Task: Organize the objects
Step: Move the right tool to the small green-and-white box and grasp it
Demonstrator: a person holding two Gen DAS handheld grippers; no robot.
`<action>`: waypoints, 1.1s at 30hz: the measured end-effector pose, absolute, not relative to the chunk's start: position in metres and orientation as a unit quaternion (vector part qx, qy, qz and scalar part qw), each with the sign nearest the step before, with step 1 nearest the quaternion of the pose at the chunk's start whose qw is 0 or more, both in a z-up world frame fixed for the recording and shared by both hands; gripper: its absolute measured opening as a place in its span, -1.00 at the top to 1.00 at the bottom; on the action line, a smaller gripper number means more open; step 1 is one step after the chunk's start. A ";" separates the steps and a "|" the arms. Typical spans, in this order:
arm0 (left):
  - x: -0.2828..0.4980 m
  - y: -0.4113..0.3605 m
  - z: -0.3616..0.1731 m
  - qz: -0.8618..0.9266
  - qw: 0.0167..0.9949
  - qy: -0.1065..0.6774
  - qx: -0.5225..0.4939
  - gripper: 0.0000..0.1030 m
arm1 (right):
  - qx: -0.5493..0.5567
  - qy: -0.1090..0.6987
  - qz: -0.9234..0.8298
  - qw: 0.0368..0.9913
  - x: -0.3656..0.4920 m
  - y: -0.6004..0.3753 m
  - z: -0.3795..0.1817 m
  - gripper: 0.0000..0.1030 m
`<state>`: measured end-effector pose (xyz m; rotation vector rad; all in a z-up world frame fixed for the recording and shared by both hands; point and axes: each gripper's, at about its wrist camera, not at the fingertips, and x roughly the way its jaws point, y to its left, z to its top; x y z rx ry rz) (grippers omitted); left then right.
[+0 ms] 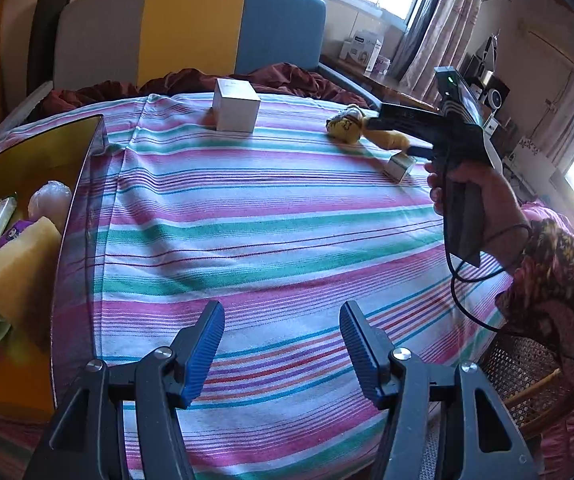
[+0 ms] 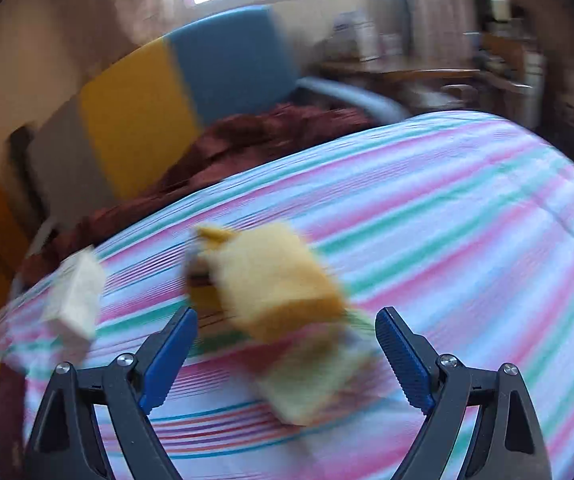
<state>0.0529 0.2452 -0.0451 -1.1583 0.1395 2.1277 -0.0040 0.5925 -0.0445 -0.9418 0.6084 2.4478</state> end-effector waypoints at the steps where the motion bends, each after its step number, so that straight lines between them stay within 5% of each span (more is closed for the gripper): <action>1: 0.053 0.246 -0.046 0.821 0.349 0.056 -0.448 -0.18 | -0.350 0.205 0.894 0.192 -0.011 0.583 -0.044 -0.77; 6: 0.049 0.247 -0.048 0.820 0.349 0.049 -0.452 -0.18 | -0.335 0.164 0.923 0.096 0.002 0.534 -0.034 -0.76; 11: 0.048 0.248 -0.048 0.822 0.346 0.031 -0.451 -0.18 | -0.301 0.211 0.884 0.288 0.034 0.558 -0.034 -0.80; 14: 0.051 0.251 -0.046 0.822 0.348 0.040 -0.448 -0.18 | -0.339 0.197 0.861 0.323 0.017 0.568 -0.048 -0.79; 17: 0.054 0.252 -0.046 0.824 0.347 0.051 -0.445 -0.18 | -0.369 0.207 0.844 0.330 0.000 0.578 -0.066 -0.57; 24: 0.047 0.264 -0.049 0.817 0.351 0.047 -0.454 -0.18 | -0.374 0.228 0.843 0.313 0.028 0.599 -0.074 0.38; 33: 0.045 0.301 -0.039 0.812 0.373 0.050 -0.446 -0.18 | -0.353 0.242 0.840 0.333 0.068 0.624 -0.076 0.40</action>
